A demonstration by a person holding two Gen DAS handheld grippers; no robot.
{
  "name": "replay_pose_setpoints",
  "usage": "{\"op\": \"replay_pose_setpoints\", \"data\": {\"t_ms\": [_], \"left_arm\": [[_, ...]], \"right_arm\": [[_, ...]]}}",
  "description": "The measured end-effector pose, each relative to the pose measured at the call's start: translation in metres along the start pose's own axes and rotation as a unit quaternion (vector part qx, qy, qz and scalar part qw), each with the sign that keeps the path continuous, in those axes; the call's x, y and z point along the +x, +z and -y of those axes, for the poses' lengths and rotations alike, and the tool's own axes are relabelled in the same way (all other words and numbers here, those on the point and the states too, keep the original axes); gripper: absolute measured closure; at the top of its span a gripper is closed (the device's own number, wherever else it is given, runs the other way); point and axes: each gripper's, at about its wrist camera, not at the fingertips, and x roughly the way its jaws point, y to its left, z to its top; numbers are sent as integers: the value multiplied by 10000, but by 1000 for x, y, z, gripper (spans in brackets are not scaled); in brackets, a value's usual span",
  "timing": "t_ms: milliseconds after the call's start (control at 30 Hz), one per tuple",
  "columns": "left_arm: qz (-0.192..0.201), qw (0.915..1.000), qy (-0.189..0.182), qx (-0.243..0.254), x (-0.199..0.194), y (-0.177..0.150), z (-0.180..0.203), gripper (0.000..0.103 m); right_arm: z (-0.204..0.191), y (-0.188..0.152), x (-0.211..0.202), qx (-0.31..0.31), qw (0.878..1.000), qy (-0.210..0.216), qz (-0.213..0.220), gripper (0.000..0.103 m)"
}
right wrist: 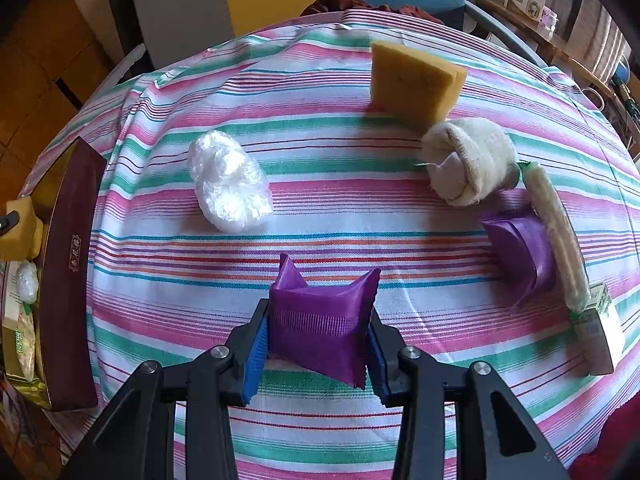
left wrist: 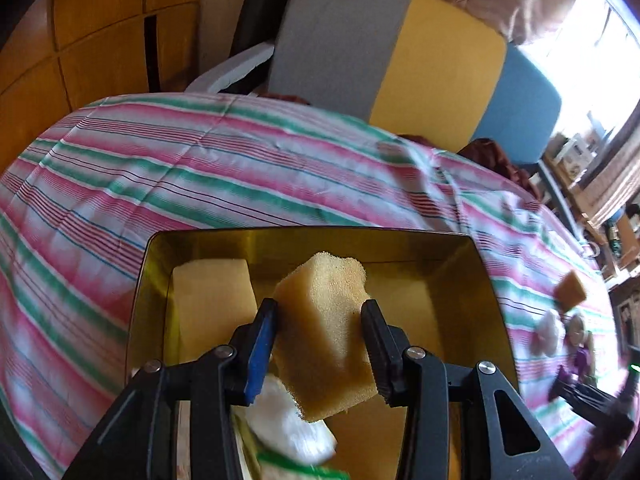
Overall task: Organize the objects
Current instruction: 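Lower the yellow sponge into the gold tray and open the left tool, then carry the purple pouch into the tray and open the right tool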
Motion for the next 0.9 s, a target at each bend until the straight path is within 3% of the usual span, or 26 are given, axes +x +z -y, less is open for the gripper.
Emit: {"op": "replay_pose_setpoints", "data": {"t_ms": [133, 367, 433, 533, 733, 900], "left_arm": [[-169, 9996, 204, 50, 21, 6, -2, 57], [-31, 9985, 415, 346, 26, 10, 3, 52], [-16, 9986, 396, 353, 25, 9, 2, 39], [45, 9986, 410, 325, 19, 7, 1, 38], [676, 9940, 594, 622, -34, -16, 13, 37], [1195, 9875, 734, 712, -84, -54, 22, 26]], "right_arm": [[0, 0, 0, -15, 10000, -12, -1, 60], [0, 0, -1, -47, 10000, -27, 0, 60], [0, 1, -1, -43, 10000, -25, -1, 60], [0, 1, -1, -44, 10000, -26, 3, 60], [0, 1, -1, -103, 9999, -73, 18, 60], [-2, 0, -2, -144, 9998, -124, 43, 60]]}}
